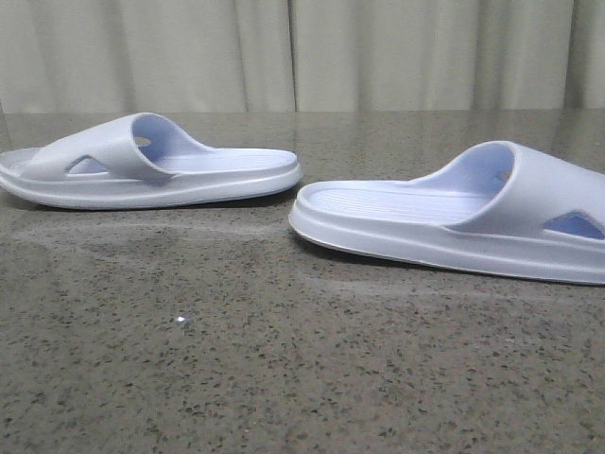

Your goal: Insert blue slippers together front up

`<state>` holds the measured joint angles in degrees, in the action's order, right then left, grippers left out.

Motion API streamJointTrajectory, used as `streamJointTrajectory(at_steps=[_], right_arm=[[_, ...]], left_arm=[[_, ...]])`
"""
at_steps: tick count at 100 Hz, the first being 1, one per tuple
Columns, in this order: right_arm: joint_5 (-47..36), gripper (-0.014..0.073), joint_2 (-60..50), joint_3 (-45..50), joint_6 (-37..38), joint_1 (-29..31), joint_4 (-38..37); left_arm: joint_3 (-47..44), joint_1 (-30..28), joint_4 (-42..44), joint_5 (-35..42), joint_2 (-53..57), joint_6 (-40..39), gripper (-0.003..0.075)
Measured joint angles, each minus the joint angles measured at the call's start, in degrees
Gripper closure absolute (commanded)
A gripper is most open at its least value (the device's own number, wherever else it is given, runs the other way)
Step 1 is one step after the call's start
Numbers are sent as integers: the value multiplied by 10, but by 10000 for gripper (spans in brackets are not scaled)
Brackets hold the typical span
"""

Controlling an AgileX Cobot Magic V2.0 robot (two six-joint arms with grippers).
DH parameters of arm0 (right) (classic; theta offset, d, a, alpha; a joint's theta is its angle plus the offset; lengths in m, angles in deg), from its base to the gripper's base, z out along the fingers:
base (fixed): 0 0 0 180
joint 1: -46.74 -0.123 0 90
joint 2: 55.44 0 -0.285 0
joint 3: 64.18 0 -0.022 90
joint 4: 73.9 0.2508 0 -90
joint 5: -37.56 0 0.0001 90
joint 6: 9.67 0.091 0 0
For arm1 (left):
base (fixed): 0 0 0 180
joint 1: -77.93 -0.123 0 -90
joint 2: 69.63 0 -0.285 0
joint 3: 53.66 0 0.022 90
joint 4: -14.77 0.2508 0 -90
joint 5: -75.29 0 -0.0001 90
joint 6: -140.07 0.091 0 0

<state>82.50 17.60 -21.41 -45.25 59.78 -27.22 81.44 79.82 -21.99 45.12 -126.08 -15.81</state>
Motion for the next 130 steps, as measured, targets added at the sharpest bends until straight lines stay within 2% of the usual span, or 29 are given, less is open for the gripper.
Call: streamJointTrajectory(at_steps=[8,35,60,90,104,130], right_arm=[[3,700,3,-6,-1,4,5],[10,696,3,-20,-3,4,12],[14,696,3,-28,-6,4,12],[14,696,3,-28,-10,4,12],[14,696,3,-28,-10,4,12],[14,696,3,-28,-10,4,12]], left_arm=[[0,0,-4,0,0,0,389],[21,0,-20,-8,-35,0,389],[98,-6,-46,-33,-133,6,389],[157,-103,-226,-135,-261,157,389],[165,-126,-248,-151,-302,187,389],[197,-127,-286,-181,-373,227,389]])
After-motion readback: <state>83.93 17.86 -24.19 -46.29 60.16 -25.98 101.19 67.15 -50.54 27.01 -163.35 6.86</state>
